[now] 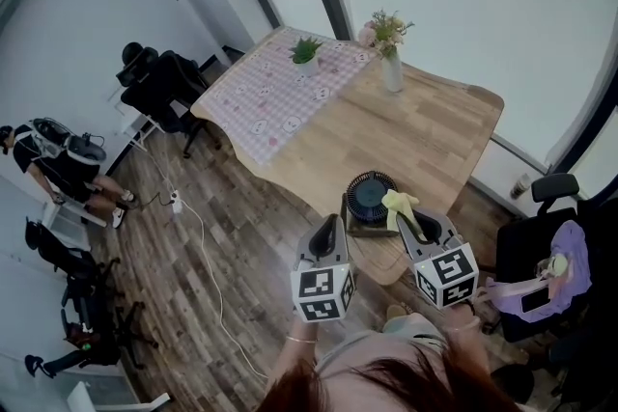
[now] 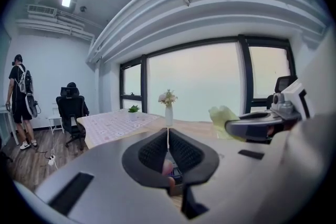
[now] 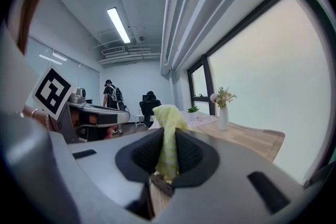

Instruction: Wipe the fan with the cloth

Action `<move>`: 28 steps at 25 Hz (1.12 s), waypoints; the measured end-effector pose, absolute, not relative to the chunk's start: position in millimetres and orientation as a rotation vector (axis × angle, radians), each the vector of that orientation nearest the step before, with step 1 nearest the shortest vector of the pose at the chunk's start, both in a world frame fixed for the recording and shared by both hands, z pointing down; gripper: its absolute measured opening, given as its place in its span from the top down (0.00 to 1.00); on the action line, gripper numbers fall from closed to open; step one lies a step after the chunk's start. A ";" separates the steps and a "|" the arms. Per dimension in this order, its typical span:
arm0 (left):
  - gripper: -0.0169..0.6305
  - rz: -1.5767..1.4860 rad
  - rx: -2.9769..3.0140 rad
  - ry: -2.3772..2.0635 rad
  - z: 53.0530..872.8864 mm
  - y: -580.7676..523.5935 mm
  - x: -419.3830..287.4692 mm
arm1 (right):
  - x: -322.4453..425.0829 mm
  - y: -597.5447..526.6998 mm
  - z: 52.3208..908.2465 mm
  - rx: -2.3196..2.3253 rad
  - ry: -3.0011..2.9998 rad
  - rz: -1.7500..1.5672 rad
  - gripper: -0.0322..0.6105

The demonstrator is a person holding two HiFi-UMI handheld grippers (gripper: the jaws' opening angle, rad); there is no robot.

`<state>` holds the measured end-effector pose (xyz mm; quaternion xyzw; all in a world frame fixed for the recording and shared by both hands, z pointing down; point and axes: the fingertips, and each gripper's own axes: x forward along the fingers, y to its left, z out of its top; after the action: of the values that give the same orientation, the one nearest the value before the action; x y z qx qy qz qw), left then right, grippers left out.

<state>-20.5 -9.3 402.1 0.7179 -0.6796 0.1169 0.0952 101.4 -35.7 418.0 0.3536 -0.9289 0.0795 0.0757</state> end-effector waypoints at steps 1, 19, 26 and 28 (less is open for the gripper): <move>0.95 0.336 2.139 -2.020 397.7 -6.1 -20.7 | 101.6 -32.4 415.4 1.066 -2.788 0.238 0.87; 0.95 0.215 2.254 -2.070 351.1 75.7 -24.2 | 103.7 35.0 371.2 1.138 -2.808 0.137 0.87; 0.95 0.163 2.299 -2.058 336.2 106.2 -18.5 | 105.8 60.3 355.7 1.156 -2.817 0.077 0.87; 0.95 0.141 2.310 -2.048 331.9 114.0 -17.1 | 106.2 68.0 351.3 1.158 -2.822 0.065 0.87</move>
<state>-17.1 114.0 331.9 0.7473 -0.6624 0.0455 0.0256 106.2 68.0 351.3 0.3791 -0.9240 0.0213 0.0455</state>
